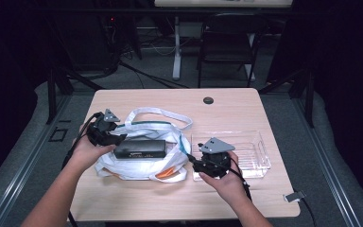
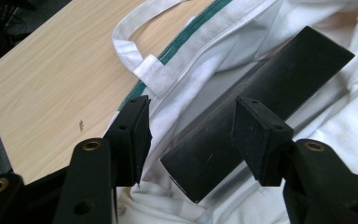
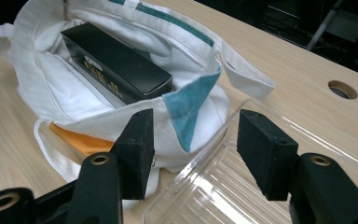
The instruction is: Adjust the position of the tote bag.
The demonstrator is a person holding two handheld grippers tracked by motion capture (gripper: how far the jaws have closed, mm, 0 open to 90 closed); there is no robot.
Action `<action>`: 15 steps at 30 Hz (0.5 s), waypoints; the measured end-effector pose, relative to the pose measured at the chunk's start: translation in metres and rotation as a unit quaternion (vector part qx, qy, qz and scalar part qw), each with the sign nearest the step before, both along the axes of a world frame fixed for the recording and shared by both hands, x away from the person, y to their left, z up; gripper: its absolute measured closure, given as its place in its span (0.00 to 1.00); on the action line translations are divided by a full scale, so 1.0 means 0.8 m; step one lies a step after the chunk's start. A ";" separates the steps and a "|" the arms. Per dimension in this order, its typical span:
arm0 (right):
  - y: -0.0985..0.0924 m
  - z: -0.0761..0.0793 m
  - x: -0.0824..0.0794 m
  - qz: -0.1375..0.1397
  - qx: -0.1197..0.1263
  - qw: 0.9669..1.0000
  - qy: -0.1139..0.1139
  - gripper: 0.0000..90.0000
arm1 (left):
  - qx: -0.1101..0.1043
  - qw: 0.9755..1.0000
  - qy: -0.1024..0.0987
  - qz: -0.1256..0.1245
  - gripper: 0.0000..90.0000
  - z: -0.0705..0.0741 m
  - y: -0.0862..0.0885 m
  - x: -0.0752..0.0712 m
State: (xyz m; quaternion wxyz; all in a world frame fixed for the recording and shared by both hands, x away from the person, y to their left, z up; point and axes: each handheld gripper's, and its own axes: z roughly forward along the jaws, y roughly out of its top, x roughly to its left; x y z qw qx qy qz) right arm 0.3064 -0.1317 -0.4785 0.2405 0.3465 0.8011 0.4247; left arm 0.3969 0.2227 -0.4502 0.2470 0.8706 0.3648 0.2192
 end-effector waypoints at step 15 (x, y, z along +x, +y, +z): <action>-0.002 -0.008 -0.006 0.001 0.006 1.000 -0.007 0.52 | -0.030 0.999 0.004 -0.026 0.56 0.002 0.007 0.005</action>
